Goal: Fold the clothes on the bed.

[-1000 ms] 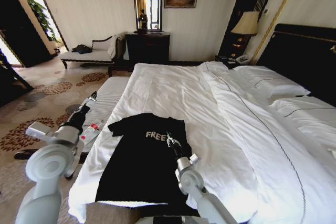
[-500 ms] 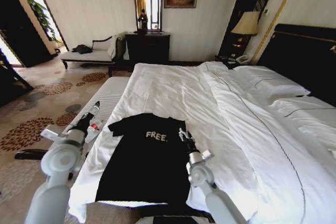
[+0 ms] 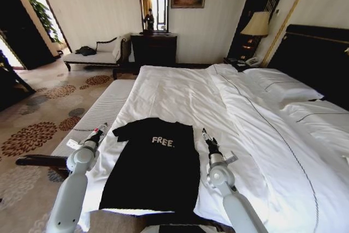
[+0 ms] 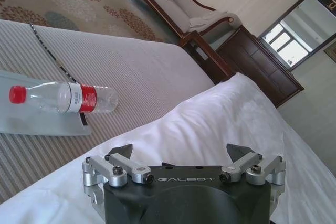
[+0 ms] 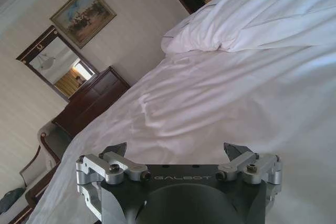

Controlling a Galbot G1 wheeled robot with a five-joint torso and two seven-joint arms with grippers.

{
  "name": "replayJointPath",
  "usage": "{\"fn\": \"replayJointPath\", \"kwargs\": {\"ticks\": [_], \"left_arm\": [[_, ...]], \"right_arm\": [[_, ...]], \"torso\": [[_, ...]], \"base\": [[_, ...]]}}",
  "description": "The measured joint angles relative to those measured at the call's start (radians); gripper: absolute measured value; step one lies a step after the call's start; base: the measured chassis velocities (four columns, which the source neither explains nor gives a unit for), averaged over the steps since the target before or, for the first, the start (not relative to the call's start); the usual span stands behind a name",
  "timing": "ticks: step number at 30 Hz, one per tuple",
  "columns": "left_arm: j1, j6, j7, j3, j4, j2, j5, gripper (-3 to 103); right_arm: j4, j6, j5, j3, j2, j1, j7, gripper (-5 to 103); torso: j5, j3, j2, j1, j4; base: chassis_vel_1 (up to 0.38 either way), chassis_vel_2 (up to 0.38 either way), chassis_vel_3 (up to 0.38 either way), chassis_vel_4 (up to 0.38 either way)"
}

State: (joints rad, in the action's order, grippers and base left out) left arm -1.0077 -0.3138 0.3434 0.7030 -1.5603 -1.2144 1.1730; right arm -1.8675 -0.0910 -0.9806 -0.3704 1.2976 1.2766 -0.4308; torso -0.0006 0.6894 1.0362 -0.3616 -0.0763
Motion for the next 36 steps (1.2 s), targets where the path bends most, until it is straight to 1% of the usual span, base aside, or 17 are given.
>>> {"fn": "replayJointPath", "kwargs": {"ticks": [2,8,13,15,16,21,22,24,25,26,27,28,31,32,33,34,36], "left_arm": [[0.029,0.017,-0.021,-0.015,0.052,-0.007,-0.008,100],[0.068,0.034,-0.038,-0.043,0.106,-0.017,-0.015,100],[0.117,0.038,-0.053,-0.081,0.175,-0.027,-0.053,100],[0.143,0.045,-0.068,-0.098,0.231,-0.032,-0.083,100],[0.154,0.047,-0.074,-0.103,0.252,-0.036,-0.091,103],[0.189,0.059,-0.095,-0.111,0.308,-0.05,-0.12,97],[0.192,0.063,-0.1,-0.111,0.316,-0.052,-0.127,92],[0.194,0.066,-0.102,-0.111,0.32,-0.054,-0.13,92],[0.196,0.071,-0.107,-0.11,0.327,-0.057,-0.135,81],[0.196,0.073,-0.109,-0.11,0.329,-0.059,-0.136,81],[0.196,0.075,-0.111,-0.109,0.329,-0.061,-0.136,76],[0.196,0.075,-0.111,-0.109,0.329,-0.061,-0.136,76],[0.19,0.076,-0.116,-0.109,0.32,-0.063,-0.136,59],[0.186,0.076,-0.116,-0.11,0.316,-0.063,-0.135,59],[0.183,0.075,-0.116,-0.111,0.311,-0.063,-0.134,54],[0.183,0.075,-0.116,-0.111,0.311,-0.063,-0.134,54],[0.177,0.072,-0.116,-0.111,0.3,-0.062,-0.131,43]], "right_arm": [[-0.01,0.006,-0.013,-0.017,0.001,0.016,-0.016,100],[-0.014,0.013,-0.023,-0.037,0.0,0.03,-0.034,100],[-0.018,0.018,-0.022,-0.039,0.004,0.04,-0.047,100],[-0.018,0.019,-0.022,-0.04,0.007,0.039,-0.048,100],[-0.018,0.019,-0.022,-0.041,0.008,0.038,-0.049,100],[-0.011,0.019,-0.024,-0.046,0.008,0.035,-0.05,100],[-0.01,0.019,-0.025,-0.047,0.009,0.034,-0.051,100],[-0.009,0.019,-0.026,-0.047,0.009,0.034,-0.051,100],[-0.008,0.019,-0.028,-0.048,0.01,0.033,-0.052,100],[-0.007,0.019,-0.029,-0.048,0.01,0.033,-0.053,100],[-0.006,0.019,-0.029,-0.049,0.01,0.032,-0.054,100],[-0.006,0.019,-0.029,-0.049,0.01,0.032,-0.054,100],[-0.005,0.019,-0.03,-0.05,0.011,0.032,-0.055,100],[-0.005,0.019,-0.03,-0.05,0.012,0.032,-0.056,100],[-0.005,0.019,-0.03,-0.049,0.012,0.032,-0.057,100],[-0.005,0.019,-0.03,-0.049,0.012,0.032,-0.057,100],[-0.005,0.019,-0.03,-0.048,0.013,0.031,-0.058,100]], "torso": [[0.0002,0.0,0.0,0.0,0.0004],[0.0,0.0,0.0,0.0,0.0009],[0.0002,0.0,0.0,0.0,0.0005],[0.0,0.0,0.0,0.0,0.0007],[-0.0003,0.0,0.0,0.0,0.0009],[0.0004,0.0,0.0,0.0,0.0008],[0.0005,0.0,0.0,0.0,0.0009],[0.0005,0.0,0.0,0.0,0.001],[0.0005,0.0,0.0,0.0,0.0012],[0.0004,0.0,0.0,0.0,0.0012],[0.0002,0.0,0.0,0.0,0.0013],[0.0002,0.0,0.0,0.0,0.0013],[-0.0001,0.0,0.0,0.0,0.0005],[-0.0001,0.0,0.0,0.0,0.0003],[-0.0002,0.0,0.0,0.0,0.0003],[-0.0002,0.0,0.0,0.0,0.0003],[-0.0003,0.0,0.0,0.0,0.0003]], "base": [[0.0,0.0,0.0,0.0],[0.0,0.0,0.0,0.0],[0.0,0.0,0.0,0.0],[0.0,0.0,0.0,0.0],[0.0,0.0,0.0,0.0],[0.0,0.0,0.0,0.0],[0.0,0.0,0.0,0.0],[0.0,0.0,0.0,0.0],[0.0,0.0,0.0,0.0],[0.0,0.0,0.0,0.0],[0.0,0.0,0.0,0.0],[0.0,0.0,0.0,0.0],[0.0,0.0,0.0,0.0],[0.0,0.0,0.0,0.0],[0.0,0.0,0.0,0.0],[0.0,0.0,0.0,0.0],[0.0,0.0,0.0,0.0]]}}
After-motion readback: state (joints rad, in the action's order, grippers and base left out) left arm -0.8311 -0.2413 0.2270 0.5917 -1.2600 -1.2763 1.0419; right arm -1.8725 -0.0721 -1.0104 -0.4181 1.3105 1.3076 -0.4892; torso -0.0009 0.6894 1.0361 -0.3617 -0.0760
